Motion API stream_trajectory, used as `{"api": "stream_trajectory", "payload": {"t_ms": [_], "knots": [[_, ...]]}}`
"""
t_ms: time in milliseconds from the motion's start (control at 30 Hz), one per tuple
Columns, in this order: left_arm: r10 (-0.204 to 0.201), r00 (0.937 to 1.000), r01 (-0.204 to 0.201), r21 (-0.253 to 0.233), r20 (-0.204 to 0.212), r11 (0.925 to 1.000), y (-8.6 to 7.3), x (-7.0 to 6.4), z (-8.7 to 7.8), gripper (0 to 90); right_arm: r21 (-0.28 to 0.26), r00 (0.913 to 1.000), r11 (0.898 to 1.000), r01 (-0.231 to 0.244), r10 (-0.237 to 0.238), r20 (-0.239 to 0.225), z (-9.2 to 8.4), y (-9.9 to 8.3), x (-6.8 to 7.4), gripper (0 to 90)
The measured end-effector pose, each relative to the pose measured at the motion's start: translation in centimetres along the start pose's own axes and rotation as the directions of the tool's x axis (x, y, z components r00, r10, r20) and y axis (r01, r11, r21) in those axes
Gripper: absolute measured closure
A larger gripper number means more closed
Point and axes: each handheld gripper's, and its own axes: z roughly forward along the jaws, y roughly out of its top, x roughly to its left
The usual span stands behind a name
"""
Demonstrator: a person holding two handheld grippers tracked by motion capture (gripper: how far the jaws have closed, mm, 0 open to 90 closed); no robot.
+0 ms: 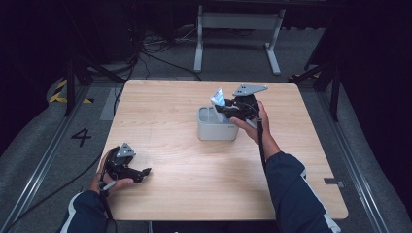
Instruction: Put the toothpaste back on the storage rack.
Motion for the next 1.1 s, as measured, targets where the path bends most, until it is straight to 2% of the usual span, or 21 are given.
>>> {"api": "stream_trajectory", "payload": {"t_ms": [567,1100], "knots": [[0.000,1.0000,0.000,0.001,-0.001,1.0000,0.0,0.0,0.0,0.2,0.056,0.9996,0.998,0.028,-0.029,0.006,0.0,-1.0,0.2,64.3],[0.000,1.0000,0.000,0.000,0.000,1.0000,0.0,0.0,0.0,0.2,0.092,0.9994,0.995,0.032,-0.033,0.008,-0.2,-1.7,0.2,63.8]]}}
